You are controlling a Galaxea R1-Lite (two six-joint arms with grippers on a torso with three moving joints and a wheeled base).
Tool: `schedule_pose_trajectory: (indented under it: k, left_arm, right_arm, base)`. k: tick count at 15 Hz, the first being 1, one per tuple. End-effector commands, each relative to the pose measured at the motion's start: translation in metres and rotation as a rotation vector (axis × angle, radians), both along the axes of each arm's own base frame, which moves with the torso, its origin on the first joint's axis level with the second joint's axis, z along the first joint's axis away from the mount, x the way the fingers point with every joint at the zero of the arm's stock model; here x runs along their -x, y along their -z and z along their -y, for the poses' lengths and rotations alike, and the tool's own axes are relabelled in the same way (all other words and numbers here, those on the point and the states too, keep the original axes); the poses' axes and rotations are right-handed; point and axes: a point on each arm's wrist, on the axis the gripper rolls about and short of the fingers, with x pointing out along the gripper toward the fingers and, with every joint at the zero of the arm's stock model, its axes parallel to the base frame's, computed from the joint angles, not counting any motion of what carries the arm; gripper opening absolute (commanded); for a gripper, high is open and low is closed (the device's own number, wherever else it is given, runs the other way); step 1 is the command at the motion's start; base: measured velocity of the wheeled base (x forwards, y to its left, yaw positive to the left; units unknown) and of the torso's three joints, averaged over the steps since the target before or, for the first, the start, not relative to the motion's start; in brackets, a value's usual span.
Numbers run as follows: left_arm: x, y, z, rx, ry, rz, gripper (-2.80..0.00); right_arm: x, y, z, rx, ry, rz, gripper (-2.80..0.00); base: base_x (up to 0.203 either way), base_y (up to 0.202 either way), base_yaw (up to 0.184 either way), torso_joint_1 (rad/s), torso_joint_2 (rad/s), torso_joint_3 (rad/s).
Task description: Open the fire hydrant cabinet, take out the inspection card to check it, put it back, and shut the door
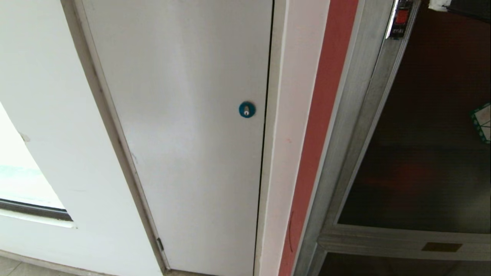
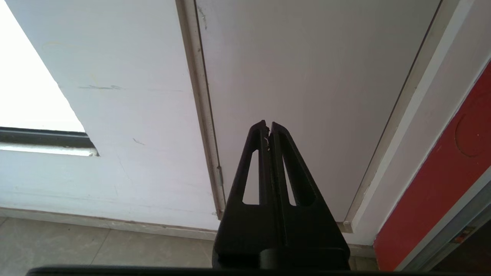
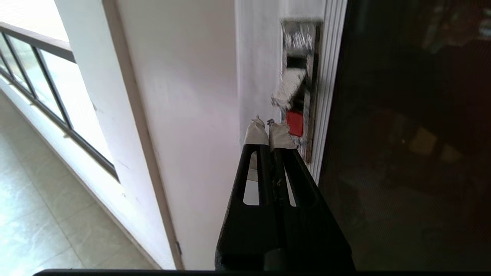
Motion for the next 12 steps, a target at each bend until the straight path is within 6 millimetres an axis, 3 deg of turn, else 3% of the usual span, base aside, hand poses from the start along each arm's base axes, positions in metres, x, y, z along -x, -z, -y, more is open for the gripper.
schedule_pose_trajectory:
  k: [1, 6, 12]
  left_arm:
    - [0.000, 0.000, 0.000, 0.000, 0.001, 0.001, -2.80]
    - [0.000, 0.000, 0.000, 0.000, 0.001, 0.000, -2.80]
    - [0.000, 0.000, 0.000, 0.000, 0.001, 0.000, -2.80]
  right_arm:
    - [0.007, -0.006, 0.001, -0.005, -0.005, 0.029, -2.80]
    - [-0.010, -0.014, -0.006, -0.003, -0.035, 0.034, -2.80]
    - [-0.033, -0.008, -0.012, 0.001, -0.029, -0.002, -2.80]
  base:
    - [0.000, 0.000, 0.000, 0.000, 0.00, 0.000]
    - [0.000, 0.000, 0.000, 0.000, 0.00, 0.000]
    - [0.000, 0.000, 0.000, 0.000, 0.00, 0.000]
